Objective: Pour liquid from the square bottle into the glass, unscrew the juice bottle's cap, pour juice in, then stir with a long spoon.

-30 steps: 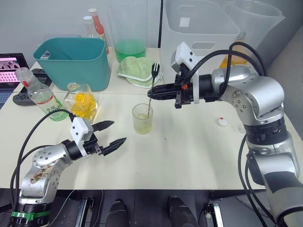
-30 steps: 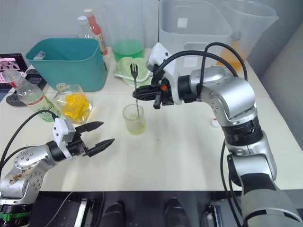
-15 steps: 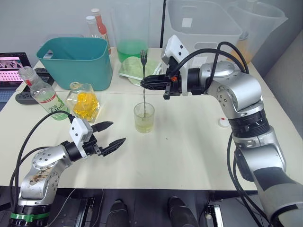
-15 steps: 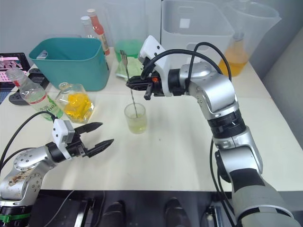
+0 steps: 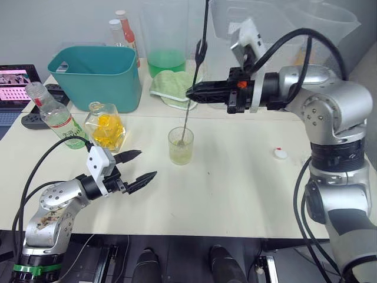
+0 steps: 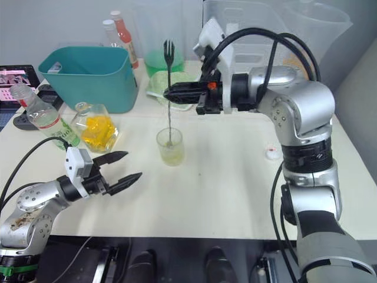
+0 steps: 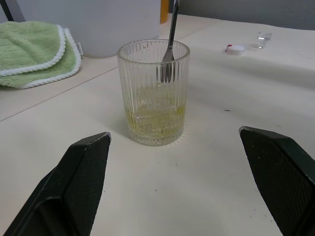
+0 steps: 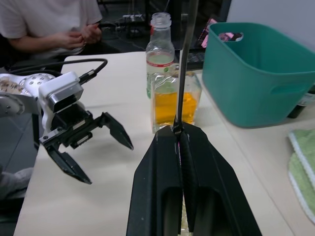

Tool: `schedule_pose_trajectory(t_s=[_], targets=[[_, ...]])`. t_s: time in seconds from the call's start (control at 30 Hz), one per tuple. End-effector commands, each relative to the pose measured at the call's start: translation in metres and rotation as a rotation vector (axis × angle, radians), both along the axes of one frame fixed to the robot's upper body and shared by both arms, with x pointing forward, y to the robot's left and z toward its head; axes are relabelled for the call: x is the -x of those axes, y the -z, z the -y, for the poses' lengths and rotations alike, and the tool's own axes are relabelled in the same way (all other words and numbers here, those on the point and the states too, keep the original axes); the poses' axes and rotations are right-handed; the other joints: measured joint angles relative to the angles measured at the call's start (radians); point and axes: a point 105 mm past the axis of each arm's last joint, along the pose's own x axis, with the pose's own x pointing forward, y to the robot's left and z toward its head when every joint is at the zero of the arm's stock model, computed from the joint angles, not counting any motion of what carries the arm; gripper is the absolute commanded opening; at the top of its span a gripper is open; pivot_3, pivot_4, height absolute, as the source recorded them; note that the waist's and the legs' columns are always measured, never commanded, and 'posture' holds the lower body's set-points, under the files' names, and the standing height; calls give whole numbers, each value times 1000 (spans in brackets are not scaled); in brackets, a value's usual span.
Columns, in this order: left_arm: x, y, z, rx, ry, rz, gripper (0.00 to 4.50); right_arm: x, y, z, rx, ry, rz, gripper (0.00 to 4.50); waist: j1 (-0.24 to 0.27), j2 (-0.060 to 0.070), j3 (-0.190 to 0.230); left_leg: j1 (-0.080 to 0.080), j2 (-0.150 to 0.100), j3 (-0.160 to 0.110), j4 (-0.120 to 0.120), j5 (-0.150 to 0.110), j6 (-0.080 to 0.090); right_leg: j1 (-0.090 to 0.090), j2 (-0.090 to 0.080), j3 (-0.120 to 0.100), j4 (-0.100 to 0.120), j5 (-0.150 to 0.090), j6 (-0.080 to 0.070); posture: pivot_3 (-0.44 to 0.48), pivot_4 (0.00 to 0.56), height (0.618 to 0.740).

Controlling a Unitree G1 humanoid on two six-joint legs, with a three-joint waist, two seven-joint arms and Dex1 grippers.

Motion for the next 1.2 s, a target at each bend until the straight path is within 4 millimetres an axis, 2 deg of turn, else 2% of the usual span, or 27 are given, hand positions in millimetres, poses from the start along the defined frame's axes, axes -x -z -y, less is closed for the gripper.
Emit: schedule_pose_trajectory(t_s=[0.03, 0.13, 0.37, 0.5, 0.63, 0.73, 0.9, 1.07, 1.2], targets=[[1, -16, -5, -6, 21, 51, 4436, 9, -24, 15, -79, 14, 55, 0, 0, 0, 0, 0, 0, 0, 0, 0, 0, 0, 0, 0, 0, 0, 0, 0, 150, 732], [2, -21, -7, -18, 41, 49, 4436, 9, -26, 19, -87, 32, 54, 0, -1, 0, 0, 0, 0, 0, 0, 0, 0, 0, 0, 0, 0, 0, 0, 0, 150, 732], [-1, -28, -12, -34, 46, 60, 4436, 7, -10, 20, -29, 62, 37, 0, -1, 0, 0, 0, 0, 0, 0, 0, 0, 0, 0, 0, 0, 0, 0, 0, 150, 732], [0, -28, -10, -33, 56, 56, 4436, 4, -8, 23, -20, 76, 36, 0, -1, 0, 0, 0, 0, 0, 0, 0, 0, 0, 0, 0, 0, 0, 0, 0, 150, 732], [4, -27, -6, -31, 73, 45, 4436, 5, -12, 25, -41, 72, 34, 0, -1, 0, 0, 0, 0, 0, 0, 0, 0, 0, 0, 0, 0, 0, 0, 0, 150, 732], [6, -29, -6, -31, 79, 43, 4436, 10, -27, 29, -104, 57, 29, 0, 0, 0, 0, 0, 0, 0, 0, 0, 0, 0, 0, 0, 0, 0, 0, 0, 150, 732], [7, -34, -3, -32, 100, 44, 4436, 13, -50, 51, -153, 105, 36, 0, 1, 0, 0, 0, 0, 0, 0, 0, 0, 0, 0, 0, 0, 0, 0, 0, 150, 732], [8, -42, 1, -28, 137, 53, 4436, 24, -56, 85, -70, 180, 53, 0, 8, 0, 0, 0, 0, 0, 0, 0, 0, 0, 0, 0, -1, 0, 0, 0, 150, 732], [5, -49, 1, -23, 137, 78, 4436, 39, -55, 95, 33, 239, 123, 0, 3, 2, 1, 0, 0, 0, -1, 0, 0, 0, 0, 0, -1, -1, 0, 0, 150, 732]])
